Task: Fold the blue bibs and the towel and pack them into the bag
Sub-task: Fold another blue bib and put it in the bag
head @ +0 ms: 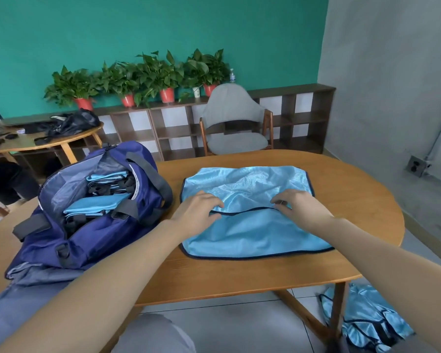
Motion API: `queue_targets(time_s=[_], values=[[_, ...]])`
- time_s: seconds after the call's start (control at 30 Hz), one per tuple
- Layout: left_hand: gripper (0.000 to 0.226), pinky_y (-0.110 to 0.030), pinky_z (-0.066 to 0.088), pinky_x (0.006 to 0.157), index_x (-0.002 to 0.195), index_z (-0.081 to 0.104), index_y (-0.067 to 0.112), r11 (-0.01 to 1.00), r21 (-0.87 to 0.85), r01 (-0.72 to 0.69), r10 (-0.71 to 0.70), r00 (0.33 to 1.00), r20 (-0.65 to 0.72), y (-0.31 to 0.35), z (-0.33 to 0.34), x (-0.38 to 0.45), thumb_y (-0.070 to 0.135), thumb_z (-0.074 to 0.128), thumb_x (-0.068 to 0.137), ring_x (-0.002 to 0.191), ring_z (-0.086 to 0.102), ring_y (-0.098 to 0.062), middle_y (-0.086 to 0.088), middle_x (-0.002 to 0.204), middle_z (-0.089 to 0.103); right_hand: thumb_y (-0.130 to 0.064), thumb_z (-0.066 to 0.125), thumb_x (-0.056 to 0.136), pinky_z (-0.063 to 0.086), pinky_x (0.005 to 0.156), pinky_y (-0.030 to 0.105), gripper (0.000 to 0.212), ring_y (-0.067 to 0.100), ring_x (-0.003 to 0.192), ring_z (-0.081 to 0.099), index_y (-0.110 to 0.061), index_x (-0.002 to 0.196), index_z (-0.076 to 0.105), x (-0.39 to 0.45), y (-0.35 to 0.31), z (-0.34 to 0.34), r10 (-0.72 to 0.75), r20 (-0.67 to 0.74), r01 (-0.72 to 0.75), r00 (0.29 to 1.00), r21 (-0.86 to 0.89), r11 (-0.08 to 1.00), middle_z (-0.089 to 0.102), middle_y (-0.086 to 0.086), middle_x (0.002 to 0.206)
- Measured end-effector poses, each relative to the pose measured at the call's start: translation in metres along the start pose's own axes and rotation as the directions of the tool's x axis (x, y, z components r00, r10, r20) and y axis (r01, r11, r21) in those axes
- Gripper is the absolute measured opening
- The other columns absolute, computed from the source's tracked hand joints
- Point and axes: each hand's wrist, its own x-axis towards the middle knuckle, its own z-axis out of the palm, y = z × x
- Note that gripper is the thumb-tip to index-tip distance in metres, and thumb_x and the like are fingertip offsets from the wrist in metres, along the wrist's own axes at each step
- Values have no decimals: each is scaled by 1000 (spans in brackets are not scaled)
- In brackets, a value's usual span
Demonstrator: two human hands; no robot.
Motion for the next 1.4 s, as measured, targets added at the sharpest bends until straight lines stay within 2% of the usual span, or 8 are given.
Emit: queue_targets(time_s=[0.2,0.47,0.63,0.8,0.97,1.1,1.2,1.4], values=[[23,-34,46,99,117,71,25,999,-11,38,-37,994,105,-15,13,8,37,62,100,115,55,-14,10,115,68,-29,68,96,48,99,27,24,11,107,60,-22,119,70,2,17,18,19,111,-31,994,106,994,65,-7,114],[20,-39,48,87,99,71,16,993,-78,86,-98,982,-162,-11,12,9,24,53,105,84,66,-19,6,90,73,-28,55,103,53,85,37,19,19,96,61,-20,108,72,4,21,24,-1,46,3,999,-31,1000,63,-5,104],[18,-32,51,95,114,71,16,993,-117,33,-57,977,-208,-7,-6,10,19,56,104,105,67,-15,5,113,74,-14,51,98,52,76,39,19,25,90,60,-21,115,58,0,18,9,78,11,-75,997,-183,980,64,-2,108],[17,-33,50,97,113,72,18,983,-144,117,-136,982,-134,-14,-20,3,14,61,100,105,66,-15,6,109,73,-8,50,96,54,80,42,30,24,94,60,-20,124,52,-12,24,-17,168,-70,-170,983,-29,985,61,-4,111],[14,-35,55,79,96,63,26,943,-288,166,-221,961,-169,-7,-42,-5,12,61,98,86,63,-13,11,89,66,-10,54,100,52,78,36,14,19,90,61,-23,104,57,-34,30,-44,129,-160,-122,979,55,991,65,-9,97],[40,-37,50,66,75,54,30,954,-266,141,-183,973,-141,8,-55,-17,-5,48,93,72,56,-10,10,81,59,0,53,98,47,81,23,30,15,95,62,-27,89,64,-54,32,-57,92,-143,-91,985,12,996,66,-7,99],[52,-25,45,72,71,64,35,965,-248,85,-111,989,-95,12,-53,-36,-8,48,96,81,57,-2,12,94,63,6,55,96,44,94,19,33,13,106,64,-20,91,75,-73,31,-63,37,-145,-38,989,-7,999,70,-3,109],[30,-27,49,96,101,79,21,986,-165,27,-34,999,-40,9,-34,-79,2,55,101,102,59,-2,14,105,66,3,55,97,36,106,16,35,13,124,57,-21,113,75,-103,30,-54,-10,-52,5,999,-90,996,64,-5,129]])
